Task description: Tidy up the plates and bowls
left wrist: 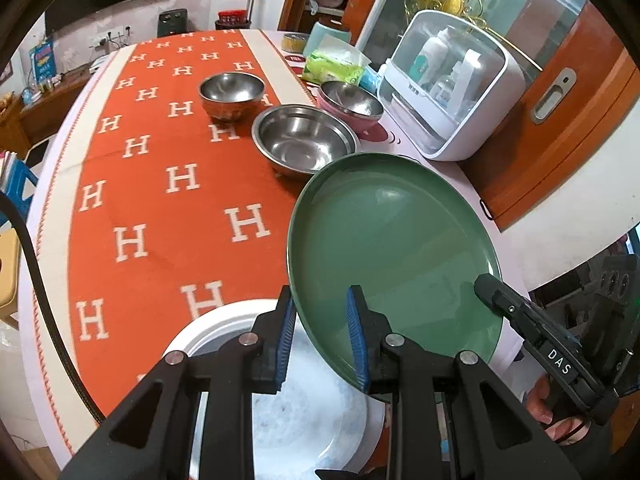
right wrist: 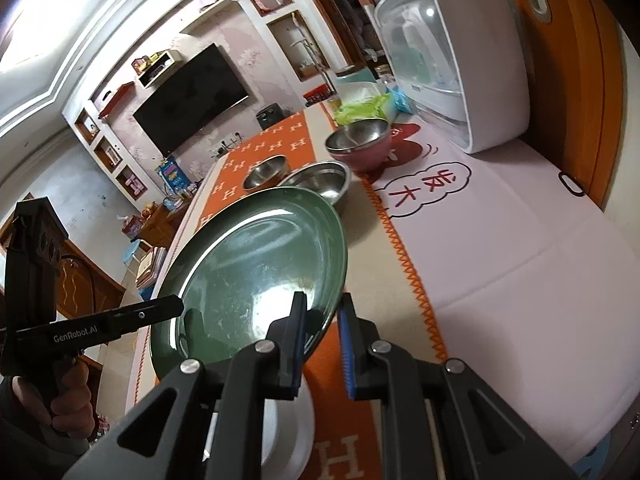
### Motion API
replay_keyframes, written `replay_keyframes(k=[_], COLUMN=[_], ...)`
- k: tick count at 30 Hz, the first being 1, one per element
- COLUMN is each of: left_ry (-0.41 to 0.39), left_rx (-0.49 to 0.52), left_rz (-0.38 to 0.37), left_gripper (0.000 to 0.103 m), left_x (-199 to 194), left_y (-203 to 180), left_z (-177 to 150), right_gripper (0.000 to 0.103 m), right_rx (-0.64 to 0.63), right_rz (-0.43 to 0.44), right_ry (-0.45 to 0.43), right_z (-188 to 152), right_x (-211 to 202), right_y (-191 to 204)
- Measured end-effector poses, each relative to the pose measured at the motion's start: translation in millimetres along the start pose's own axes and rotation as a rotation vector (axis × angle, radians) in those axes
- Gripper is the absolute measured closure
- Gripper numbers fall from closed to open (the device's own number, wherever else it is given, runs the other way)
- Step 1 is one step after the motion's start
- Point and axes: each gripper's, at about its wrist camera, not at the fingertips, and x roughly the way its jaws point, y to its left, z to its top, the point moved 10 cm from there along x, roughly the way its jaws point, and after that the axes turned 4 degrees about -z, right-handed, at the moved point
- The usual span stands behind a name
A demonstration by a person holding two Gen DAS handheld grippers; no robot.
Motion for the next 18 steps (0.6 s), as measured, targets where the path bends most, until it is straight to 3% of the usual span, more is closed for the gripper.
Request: replay_keyframes(k=[18], left_ry=[-0.057], left_rx=[-0.073], left_rz=[0.062], left_gripper=[0.08], left_x=[-60.8], left_y=[41.5], left_z=[-68.8], right_gripper=[0.086], right_rx=[-0.125], right_rz=[0.047], right_ry=[0.03], right_z=[-46.1], right_x=[-20.9], right_y=[63.9])
